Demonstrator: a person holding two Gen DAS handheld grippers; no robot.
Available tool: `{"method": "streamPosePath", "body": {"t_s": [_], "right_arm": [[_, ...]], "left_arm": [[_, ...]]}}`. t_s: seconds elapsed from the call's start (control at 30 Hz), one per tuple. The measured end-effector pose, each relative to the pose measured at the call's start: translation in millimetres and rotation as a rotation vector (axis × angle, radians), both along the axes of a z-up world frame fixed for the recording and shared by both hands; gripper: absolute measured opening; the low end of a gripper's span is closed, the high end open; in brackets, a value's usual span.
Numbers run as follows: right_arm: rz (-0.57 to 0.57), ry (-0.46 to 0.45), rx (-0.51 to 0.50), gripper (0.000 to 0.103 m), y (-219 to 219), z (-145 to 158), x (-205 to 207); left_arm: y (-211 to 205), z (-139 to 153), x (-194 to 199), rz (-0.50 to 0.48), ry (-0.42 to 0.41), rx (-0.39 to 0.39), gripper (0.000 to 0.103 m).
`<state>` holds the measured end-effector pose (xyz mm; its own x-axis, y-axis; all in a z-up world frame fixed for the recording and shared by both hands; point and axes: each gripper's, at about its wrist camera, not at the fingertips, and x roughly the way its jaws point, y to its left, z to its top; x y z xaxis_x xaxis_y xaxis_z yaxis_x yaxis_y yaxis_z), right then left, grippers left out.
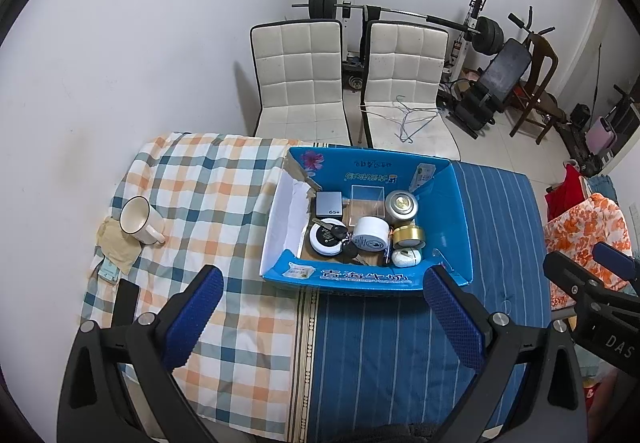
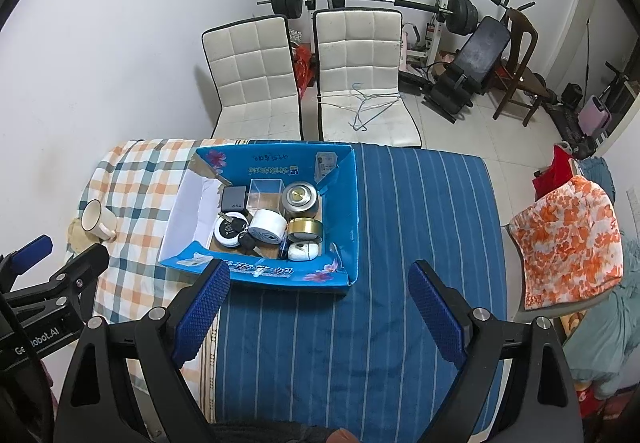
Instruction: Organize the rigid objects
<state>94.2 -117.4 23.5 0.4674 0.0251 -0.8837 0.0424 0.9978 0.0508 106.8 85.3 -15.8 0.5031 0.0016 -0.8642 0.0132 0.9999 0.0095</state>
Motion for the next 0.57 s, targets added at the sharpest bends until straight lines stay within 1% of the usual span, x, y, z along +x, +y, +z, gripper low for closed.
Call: {"method": "streamPosePath", "body": {"t_s": [0.5,0.57], "right_arm": [[0.001,-0.003,-0.006,0.093,-0.4,0.6,-0.8],[0.000,-0.003,-0.006,0.093,-0.4,0.4,-0.6]], "left_arm": [[4.2,4.6,5.4,0.005,-0.012,-0.002,0.102],[4.9,4.3,7.0,0.006,-0.009,0.007,0.102]]}}
